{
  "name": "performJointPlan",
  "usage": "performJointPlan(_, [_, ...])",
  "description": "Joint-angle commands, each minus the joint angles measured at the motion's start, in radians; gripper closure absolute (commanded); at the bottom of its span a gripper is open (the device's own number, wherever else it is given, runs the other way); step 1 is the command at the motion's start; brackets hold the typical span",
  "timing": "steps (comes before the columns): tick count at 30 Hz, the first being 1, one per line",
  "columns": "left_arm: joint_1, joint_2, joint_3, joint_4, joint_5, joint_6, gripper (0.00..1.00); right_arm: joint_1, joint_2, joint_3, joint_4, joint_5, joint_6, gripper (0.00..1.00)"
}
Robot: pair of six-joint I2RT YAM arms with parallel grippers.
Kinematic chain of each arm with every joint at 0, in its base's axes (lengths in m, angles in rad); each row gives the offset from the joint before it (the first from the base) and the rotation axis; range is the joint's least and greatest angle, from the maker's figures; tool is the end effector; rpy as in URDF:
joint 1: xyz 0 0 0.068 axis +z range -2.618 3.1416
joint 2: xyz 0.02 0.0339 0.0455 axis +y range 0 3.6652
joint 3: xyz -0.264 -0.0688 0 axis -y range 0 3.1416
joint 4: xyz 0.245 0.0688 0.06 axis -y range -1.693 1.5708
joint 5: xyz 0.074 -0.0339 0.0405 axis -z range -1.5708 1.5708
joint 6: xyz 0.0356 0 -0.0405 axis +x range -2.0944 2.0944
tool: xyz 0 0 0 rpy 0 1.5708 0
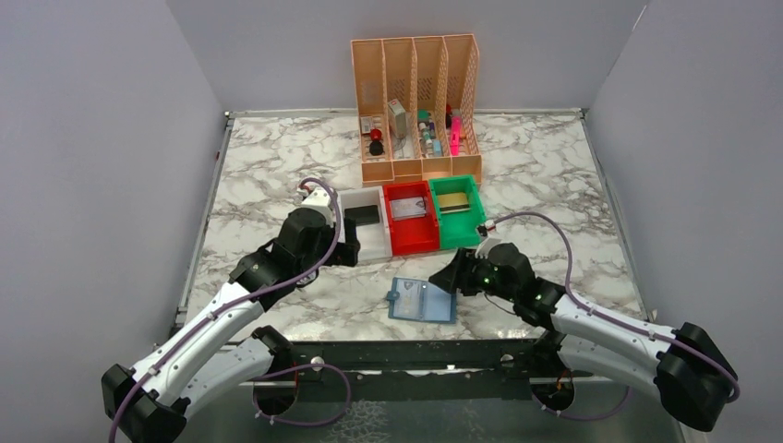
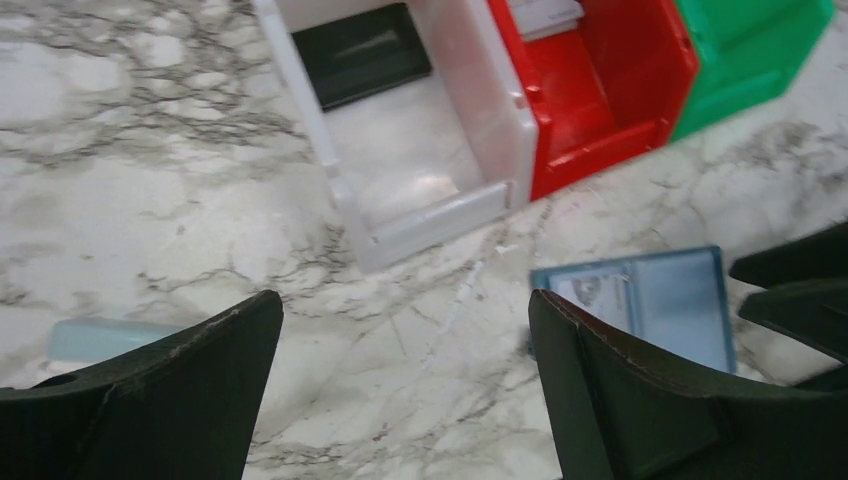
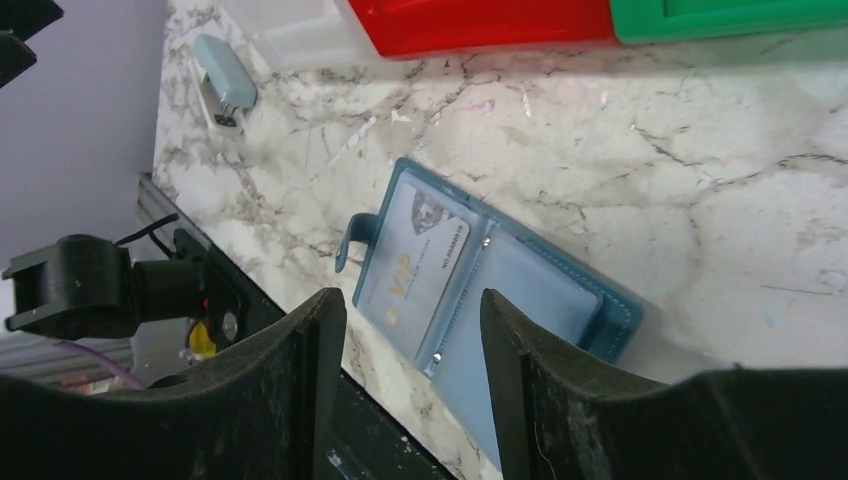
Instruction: Take the credit cards out of the card holder
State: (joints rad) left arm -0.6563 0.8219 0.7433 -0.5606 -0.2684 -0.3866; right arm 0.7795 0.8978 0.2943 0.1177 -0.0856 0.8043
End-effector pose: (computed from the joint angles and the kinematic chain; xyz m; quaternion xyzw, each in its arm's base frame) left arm 0.1453 -0.1000 0.2828 0.0595 0.8855 -0.1181 0.4455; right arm 0.1316 0.1343 0.1792 -0.0115 0.8558 0.3928 0.3363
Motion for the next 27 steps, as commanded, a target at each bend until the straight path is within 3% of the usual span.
performJointPlan(1, [0.001,-0.011,-0.055,0.154,0.369,-0.047,0.07,-0.002,0.023,-0.010,0.090,-0.115,0.050,0.44])
performJointPlan(4, [-0.015,0.027,-0.130,0.310,0.589,-0.156,0.16,-0.002,0.055,-0.014,0.082,-0.117,0.075,0.46])
performJointPlan(6, [-0.083,0.061,-0.151,0.382,0.615,-0.198,0.20,-0.002,0.068,-0.026,0.102,-0.118,0.084,0.48])
performJointPlan(10, [-0.342,0.151,-0.108,0.405,0.449,-0.217,0.23,-0.002,0.088,-0.034,0.121,-0.115,0.094,0.53])
performJointPlan(13, [-0.432,0.222,-0.076,0.411,0.376,-0.226,0.26,-0.002,0.105,-0.022,0.087,-0.091,0.103,0.56])
performJointPlan(27, [-0.501,0.496,-0.027,0.469,0.226,-0.339,0.36,-0.002,0.044,-0.034,0.017,-0.028,0.136,0.59])
